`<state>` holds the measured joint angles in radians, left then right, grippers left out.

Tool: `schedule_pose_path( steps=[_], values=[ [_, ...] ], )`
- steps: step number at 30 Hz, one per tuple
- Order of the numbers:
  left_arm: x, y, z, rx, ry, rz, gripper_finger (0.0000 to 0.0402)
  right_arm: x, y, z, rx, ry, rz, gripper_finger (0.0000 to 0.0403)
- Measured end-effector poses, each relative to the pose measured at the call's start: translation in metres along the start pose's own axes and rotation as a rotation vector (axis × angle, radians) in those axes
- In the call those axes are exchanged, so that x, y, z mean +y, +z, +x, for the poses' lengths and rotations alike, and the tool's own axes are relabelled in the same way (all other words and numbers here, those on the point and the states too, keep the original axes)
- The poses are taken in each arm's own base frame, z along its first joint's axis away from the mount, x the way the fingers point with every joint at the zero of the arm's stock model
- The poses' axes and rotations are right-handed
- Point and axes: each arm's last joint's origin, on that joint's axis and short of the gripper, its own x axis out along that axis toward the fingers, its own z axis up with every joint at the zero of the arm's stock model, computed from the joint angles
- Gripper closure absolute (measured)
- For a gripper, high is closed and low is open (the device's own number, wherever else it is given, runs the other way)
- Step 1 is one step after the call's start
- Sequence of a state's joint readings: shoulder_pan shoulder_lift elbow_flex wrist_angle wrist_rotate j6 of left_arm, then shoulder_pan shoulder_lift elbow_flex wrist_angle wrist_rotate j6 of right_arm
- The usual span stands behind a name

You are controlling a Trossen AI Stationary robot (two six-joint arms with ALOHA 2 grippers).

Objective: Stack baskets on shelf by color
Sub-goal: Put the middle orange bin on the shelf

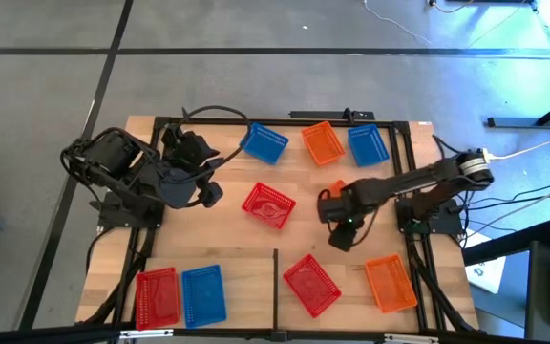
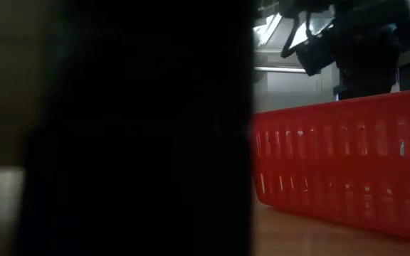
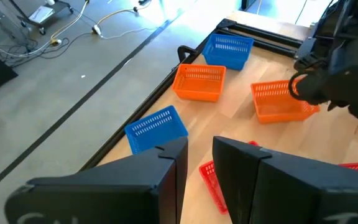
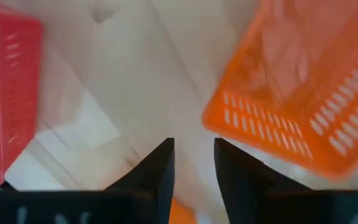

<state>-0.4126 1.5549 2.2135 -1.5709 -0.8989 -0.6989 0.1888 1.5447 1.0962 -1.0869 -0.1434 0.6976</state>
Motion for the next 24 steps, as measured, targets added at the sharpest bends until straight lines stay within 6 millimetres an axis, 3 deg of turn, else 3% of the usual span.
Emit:
schedule_pose_path(
  steps=[3, 11, 14, 18, 24],
  values=[
    [0.000, 0.000, 0.000, 0.000, 0.000, -0.001, 0.0334, -0.004, -0.008, 0.005, -0.034, -0.009, -0.135, 0.0292],
    [0.000, 0.000, 0.000, 0.000, 0.000, -0.006, 0.0334, -0.024, -0.034, 0.038, 0.093, -0.094, -0.568, 0.0293],
    [0.000, 0.000, 0.000, 0.000, 0.000, -0.007, 0.0334, -0.032, -0.038, 0.046, 0.091, -0.195, -0.589, 0.0293],
    [0.000, 0.000, 0.000, 0.000, 0.000, -0.009, 0.0334, -0.031, -0.041, 0.040, 0.057, -0.201, -0.620, 0.0293],
    [0.000, 0.000, 0.000, 0.000, 0.000, -0.028, 0.0334, -0.022, -0.047, 0.013, -0.056, -0.132, -0.696, 0.0293]
  ],
)
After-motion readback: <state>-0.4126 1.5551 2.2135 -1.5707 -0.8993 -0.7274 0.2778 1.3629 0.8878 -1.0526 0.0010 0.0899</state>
